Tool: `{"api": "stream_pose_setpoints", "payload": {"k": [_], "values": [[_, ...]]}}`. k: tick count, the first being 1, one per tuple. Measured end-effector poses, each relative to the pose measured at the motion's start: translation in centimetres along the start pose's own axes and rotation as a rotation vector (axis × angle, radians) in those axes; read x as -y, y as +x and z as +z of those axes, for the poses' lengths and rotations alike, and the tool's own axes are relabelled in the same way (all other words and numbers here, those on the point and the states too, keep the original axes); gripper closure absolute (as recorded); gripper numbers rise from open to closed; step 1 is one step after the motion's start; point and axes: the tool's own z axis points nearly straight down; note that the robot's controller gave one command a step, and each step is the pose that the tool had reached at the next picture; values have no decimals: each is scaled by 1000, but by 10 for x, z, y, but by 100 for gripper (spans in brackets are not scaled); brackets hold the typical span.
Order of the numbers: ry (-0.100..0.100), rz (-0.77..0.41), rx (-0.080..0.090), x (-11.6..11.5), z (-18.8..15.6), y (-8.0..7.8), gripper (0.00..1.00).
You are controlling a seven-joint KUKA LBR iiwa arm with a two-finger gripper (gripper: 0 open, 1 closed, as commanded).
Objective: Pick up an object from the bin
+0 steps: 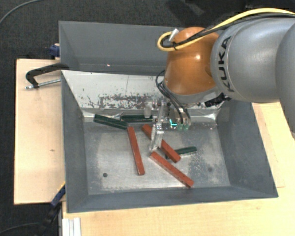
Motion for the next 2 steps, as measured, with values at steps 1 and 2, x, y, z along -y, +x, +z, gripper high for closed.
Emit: {"api": "stream_pose_setpoints", "payload": {"k": [1,2], "values": [[2,206,2,77,65,15,0],[-1,428,4,76,84,13,0]]}}
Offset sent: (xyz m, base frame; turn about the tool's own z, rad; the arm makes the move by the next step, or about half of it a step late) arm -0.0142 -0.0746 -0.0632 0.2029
